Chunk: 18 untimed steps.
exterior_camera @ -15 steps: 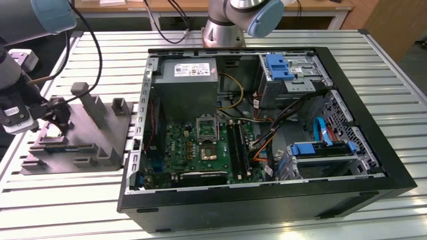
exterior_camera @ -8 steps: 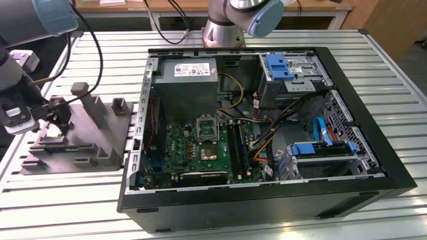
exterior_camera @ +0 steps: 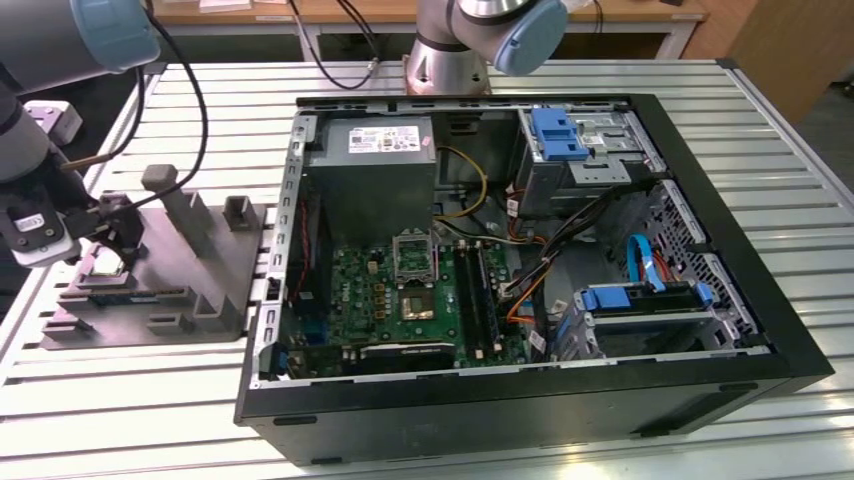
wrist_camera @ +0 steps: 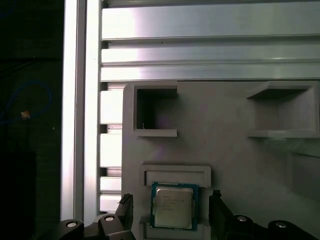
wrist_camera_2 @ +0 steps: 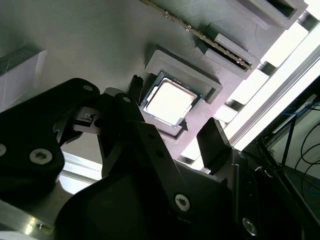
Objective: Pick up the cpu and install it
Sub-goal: 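Pick up the cpu and move it towards the insertion slot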
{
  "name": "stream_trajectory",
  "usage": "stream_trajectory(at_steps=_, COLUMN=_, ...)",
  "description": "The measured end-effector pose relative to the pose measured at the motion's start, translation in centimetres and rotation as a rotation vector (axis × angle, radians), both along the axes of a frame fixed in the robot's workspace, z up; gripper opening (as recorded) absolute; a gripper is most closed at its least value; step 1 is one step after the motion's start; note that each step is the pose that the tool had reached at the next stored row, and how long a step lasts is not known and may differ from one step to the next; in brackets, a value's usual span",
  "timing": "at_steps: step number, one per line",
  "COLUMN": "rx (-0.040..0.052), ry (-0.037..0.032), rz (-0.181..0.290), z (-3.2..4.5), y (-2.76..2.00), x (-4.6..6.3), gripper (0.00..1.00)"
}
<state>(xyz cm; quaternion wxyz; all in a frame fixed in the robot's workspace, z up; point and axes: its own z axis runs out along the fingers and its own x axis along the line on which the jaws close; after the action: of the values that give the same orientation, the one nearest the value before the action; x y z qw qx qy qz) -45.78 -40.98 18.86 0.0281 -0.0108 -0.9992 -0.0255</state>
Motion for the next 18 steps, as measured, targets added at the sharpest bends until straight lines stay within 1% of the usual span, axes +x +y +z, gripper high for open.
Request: stream_trajectory(at_steps=18, rx=0.0000, ry=-0.0001, rz=0.000, z=-0.68, y=0.00, x=0.00, gripper=0.71)
